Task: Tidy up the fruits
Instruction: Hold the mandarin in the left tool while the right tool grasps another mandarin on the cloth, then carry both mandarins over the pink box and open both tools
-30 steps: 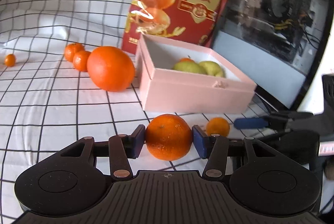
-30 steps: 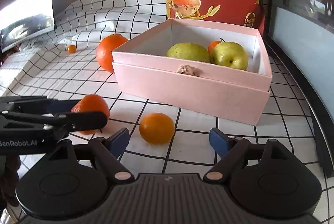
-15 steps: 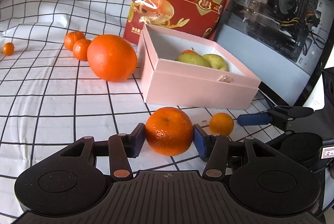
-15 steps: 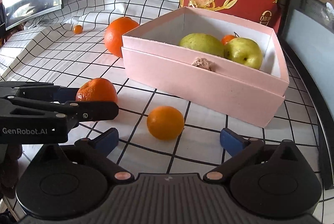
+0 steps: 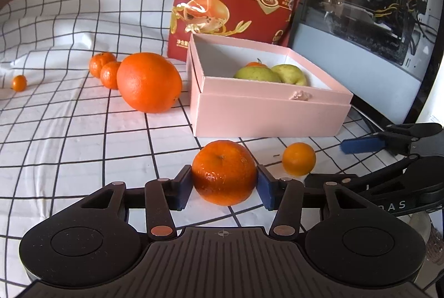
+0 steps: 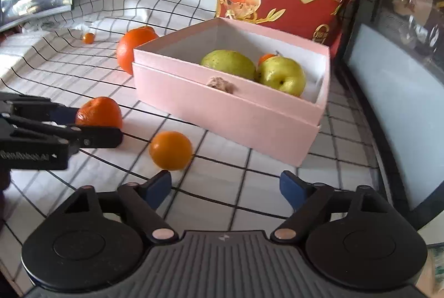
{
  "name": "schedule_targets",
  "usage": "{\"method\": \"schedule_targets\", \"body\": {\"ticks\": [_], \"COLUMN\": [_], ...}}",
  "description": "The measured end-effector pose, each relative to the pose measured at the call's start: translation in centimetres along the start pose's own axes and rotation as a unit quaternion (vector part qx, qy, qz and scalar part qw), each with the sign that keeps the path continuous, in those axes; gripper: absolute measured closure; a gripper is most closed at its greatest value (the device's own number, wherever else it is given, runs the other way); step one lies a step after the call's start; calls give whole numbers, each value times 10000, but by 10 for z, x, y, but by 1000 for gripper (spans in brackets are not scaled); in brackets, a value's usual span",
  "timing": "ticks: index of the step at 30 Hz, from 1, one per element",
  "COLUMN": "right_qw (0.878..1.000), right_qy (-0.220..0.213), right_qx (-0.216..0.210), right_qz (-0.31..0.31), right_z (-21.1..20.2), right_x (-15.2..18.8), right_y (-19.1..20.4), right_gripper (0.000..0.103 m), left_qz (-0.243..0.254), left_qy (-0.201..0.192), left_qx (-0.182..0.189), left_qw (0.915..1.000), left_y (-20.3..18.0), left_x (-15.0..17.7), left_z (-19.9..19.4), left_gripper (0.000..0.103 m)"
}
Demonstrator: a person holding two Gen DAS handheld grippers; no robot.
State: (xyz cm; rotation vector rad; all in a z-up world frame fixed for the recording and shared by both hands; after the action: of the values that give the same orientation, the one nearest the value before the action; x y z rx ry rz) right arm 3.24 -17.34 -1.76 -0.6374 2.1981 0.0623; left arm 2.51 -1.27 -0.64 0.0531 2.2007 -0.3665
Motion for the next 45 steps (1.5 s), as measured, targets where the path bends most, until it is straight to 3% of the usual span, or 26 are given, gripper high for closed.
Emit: {"method": "schedule_targets", "body": {"ticks": [8,14,16,20,26,31,36,41,45], "right_qw": [9992,9983,9981,9981,9990,9990,9977,9931,9910], "right_qy": [-119,-193,-231,-252,-262,-162,-476,-1051,-1146], "right_qx": [-372,-535,-520,-381,-346,-301,-186,53,310], "right_qz": [63,-137,-245,-409,-79,280,442,510,622], "right_z": [17,13,7,-2,-12,-13,-34,-57,-50], "right_x": [-14,-20,-18,-13,-5,0,-28,-81,-122], "right_y": [14,28,31,33,14,-7,-23,-42,-63], "right_gripper": [28,64,70,70,70,70,70,70,70], "left_qz": [-101,-37,-39,-37,-59,-34,-175,-73,-550], "left_qy": [-74,-97,-96,-97,-112,-356,-434,-885,-543], "left_qx": [-134,-222,-220,-221,-193,130,679,704,861], "left_qw": [9998,9997,9997,9997,9997,9993,9966,9936,9933], "left_y": [4,3,3,3,3,-1,-15,-28,-21], "left_x": [-1,-1,0,0,-1,-6,-68,-159,-201], "left_z": [-2,-3,-3,-3,-4,-13,-25,-26,4], "left_gripper": [50,50,50,50,50,50,50,50,50]}}
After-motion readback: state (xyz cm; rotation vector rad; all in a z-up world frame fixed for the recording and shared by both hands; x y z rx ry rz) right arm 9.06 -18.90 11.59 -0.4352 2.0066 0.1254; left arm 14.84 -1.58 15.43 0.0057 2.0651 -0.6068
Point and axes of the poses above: each gripper's, at about its wrist camera, not at the fingertips, and z roughly the way its jaws point, y to its left, x to its underside, the point moved 6 cm from there along z, roughly the way its jaws point, and after that the axes turned 7 degrees about -z, right-handed, at the moved point
